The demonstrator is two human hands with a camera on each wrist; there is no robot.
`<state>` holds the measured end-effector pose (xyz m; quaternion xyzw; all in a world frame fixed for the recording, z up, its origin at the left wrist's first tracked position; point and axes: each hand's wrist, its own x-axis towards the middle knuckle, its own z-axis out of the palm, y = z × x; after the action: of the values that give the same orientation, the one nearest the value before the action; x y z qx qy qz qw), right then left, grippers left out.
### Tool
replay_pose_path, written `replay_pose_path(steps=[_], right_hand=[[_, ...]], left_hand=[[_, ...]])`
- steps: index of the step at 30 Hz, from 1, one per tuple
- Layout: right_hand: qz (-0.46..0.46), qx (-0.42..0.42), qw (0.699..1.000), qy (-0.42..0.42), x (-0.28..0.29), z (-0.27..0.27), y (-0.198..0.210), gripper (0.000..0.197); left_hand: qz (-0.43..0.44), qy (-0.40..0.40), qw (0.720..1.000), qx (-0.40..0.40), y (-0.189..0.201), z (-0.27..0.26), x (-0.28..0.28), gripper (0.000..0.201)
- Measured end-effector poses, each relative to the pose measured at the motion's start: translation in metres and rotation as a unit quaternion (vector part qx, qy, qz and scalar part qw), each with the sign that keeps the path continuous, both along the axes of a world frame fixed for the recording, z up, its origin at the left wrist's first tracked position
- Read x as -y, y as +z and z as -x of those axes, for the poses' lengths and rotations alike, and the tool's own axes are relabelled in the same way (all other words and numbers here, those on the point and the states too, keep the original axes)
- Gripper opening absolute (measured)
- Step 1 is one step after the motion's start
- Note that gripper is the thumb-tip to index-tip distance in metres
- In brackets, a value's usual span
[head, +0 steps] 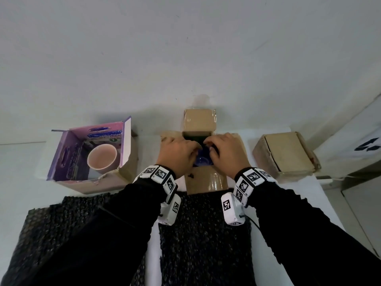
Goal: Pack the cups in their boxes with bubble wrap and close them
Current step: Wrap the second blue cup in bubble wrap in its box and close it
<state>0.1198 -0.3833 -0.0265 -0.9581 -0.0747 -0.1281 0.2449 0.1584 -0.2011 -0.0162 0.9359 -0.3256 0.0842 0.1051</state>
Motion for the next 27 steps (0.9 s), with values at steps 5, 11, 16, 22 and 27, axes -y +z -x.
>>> replay_pose_path(steps=[5,11,16,22,27], right_hand=[[-0.051,0.024,0.997,0.055,-0.016,0.058,0.001,0.024],[-0.032,0.015,0.999,0.033,-0.014,0.137,-0.03,0.016],[0.107,-0.215,0.97,-0.022,-0.013,0.169,-0.065,0.053],[0.066,-0.178,0.981,-0.038,-0.023,0.173,-0.061,0.005],[0.062,-0.195,0.976,-0.077,-0.021,0.171,-0.051,0.037]], left_hand=[[0.04,-0.07,0.997,-0.003,-0.005,0.047,-0.007,0.034],[0.085,-0.113,0.99,0.004,-0.037,0.109,-0.03,0.014],[-0.049,-0.091,0.984,-0.147,-0.056,0.143,-0.046,0.031],[-0.084,-0.039,0.969,-0.227,-0.06,0.153,-0.053,0.057],[-0.129,0.014,0.976,-0.176,-0.055,0.146,-0.05,0.091]])
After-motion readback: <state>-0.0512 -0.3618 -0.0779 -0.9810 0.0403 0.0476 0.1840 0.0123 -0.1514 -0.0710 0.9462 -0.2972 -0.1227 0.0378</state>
